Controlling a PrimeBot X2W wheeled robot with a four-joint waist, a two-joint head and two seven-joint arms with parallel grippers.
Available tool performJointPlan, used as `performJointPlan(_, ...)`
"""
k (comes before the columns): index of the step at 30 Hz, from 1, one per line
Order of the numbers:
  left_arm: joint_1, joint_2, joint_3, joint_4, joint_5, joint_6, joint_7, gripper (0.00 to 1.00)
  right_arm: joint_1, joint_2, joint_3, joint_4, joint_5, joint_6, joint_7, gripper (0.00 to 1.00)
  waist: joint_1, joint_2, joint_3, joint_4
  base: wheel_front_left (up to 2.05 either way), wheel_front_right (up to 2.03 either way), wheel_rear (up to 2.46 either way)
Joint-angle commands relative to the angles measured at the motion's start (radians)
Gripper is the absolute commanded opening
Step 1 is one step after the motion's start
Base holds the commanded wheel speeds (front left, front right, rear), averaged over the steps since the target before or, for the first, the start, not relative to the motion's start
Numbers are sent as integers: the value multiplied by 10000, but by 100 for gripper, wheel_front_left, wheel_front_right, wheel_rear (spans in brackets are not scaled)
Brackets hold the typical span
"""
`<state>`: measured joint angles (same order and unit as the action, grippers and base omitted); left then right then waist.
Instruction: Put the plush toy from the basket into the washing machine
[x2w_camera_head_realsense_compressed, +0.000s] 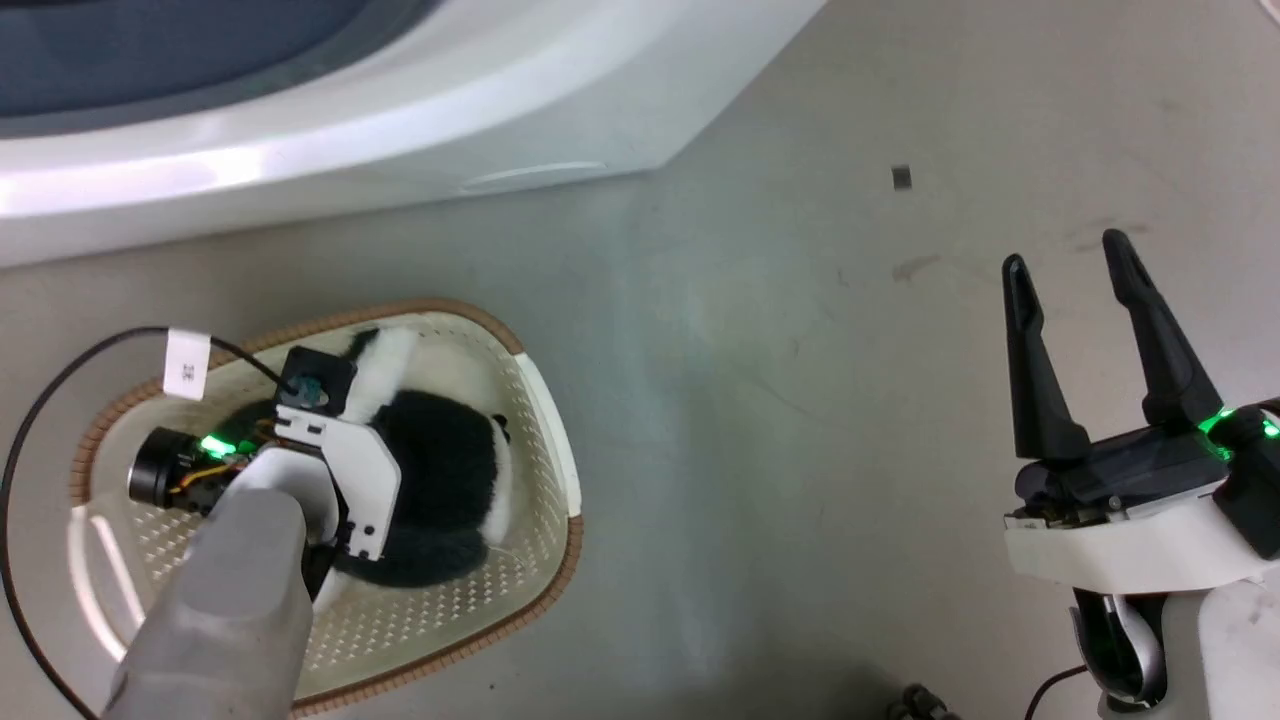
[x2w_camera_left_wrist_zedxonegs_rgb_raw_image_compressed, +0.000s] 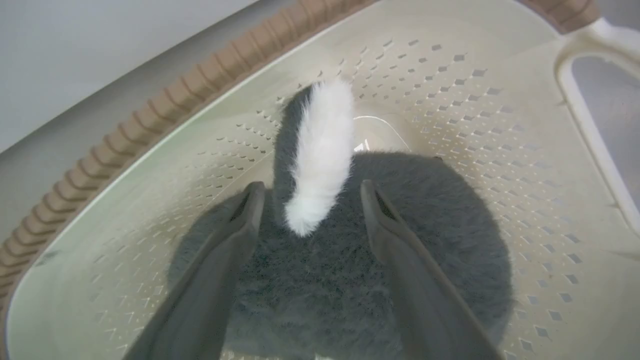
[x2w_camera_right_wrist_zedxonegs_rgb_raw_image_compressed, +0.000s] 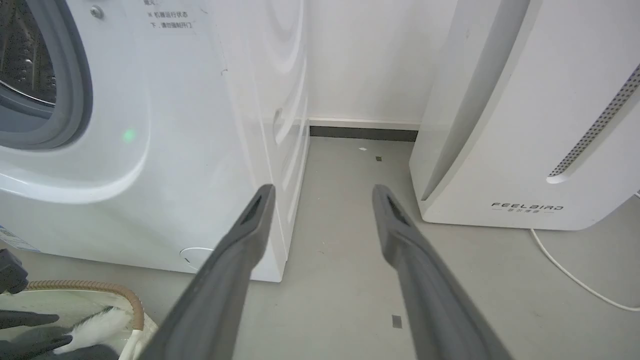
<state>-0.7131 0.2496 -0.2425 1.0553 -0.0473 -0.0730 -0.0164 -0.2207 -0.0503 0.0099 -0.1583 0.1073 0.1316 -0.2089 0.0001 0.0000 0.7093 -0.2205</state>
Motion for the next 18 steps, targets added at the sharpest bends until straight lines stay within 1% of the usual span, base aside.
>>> performJointPlan(1, -310, 80, -78, 261, -18, 31, 49, 100, -229, 1, 24, -84, 132, -8, -123, 100, -1, 0, 249, -114, 0, 0, 0)
performJointPlan(13, -1558, 418, -563, 1533, -70, 437, -215, 100, -576, 1, 216, -226, 360, -9, -373, 100, -1, 0, 1395, -514, 0, 0, 0)
performJointPlan(17, -1858, 520, -686, 1960, -160, 490, -121, 100, -668, 1, 237, -252, 423, -9, -456, 100, -1, 0, 1677, -634, 0, 0, 0)
performJointPlan(18, -1897, 532, -701, 2067, -207, 478, -55, 62, -690, 1, 235, -258, 434, -9, -477, 100, -1, 0, 1735, -658, 0, 0, 0)
